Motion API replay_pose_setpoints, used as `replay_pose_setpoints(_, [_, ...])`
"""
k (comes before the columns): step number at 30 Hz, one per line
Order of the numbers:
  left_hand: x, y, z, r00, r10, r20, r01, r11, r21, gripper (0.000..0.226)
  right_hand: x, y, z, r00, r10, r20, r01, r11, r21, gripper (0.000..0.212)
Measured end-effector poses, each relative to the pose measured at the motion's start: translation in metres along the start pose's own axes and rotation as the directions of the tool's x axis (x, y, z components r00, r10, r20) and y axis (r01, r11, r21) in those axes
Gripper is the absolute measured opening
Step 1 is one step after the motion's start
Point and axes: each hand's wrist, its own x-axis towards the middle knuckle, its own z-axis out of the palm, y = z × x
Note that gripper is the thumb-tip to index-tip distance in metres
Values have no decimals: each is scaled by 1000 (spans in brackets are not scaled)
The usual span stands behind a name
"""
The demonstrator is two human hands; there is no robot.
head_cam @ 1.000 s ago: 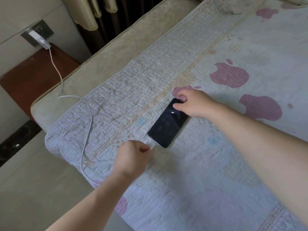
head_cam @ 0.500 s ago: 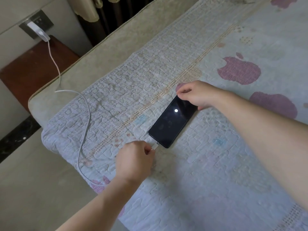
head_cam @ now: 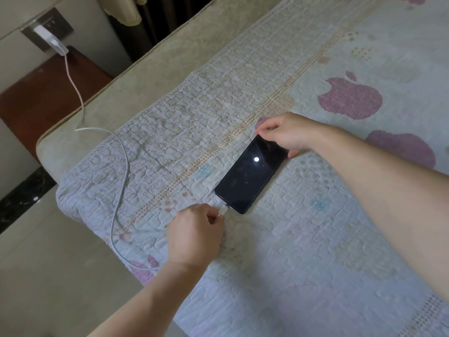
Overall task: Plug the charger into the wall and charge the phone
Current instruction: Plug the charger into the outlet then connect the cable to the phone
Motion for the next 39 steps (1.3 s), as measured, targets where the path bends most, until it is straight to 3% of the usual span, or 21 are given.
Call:
replay_pose_setpoints(14, [-3,0,2,996,49,-68,-49,999,5,20,-1,1,3,1000,24,-10,-24,1000,-7,28])
replay_pose_setpoints(19, [-3,-4,3,984,150,-92,-145,988,52,16,1,1,6,1000,21,-12,-21,1000,-23,25])
replay_pose_setpoints(29, [-1,-5,4,987,135,-88,-134,991,19,16,-2,-1,7,999,5,-32,-5,1000,-20,20])
replay_pose_setpoints(34, [-1,-7,2,960,252,-123,-247,967,57,19,-4,0,9,999,-5,-38,3,998,-64,21])
replay_pose_setpoints(39, [2,-6,4,963,244,-113,-240,970,48,17,-3,0,9,999,-7,-47,4,998,-64,21])
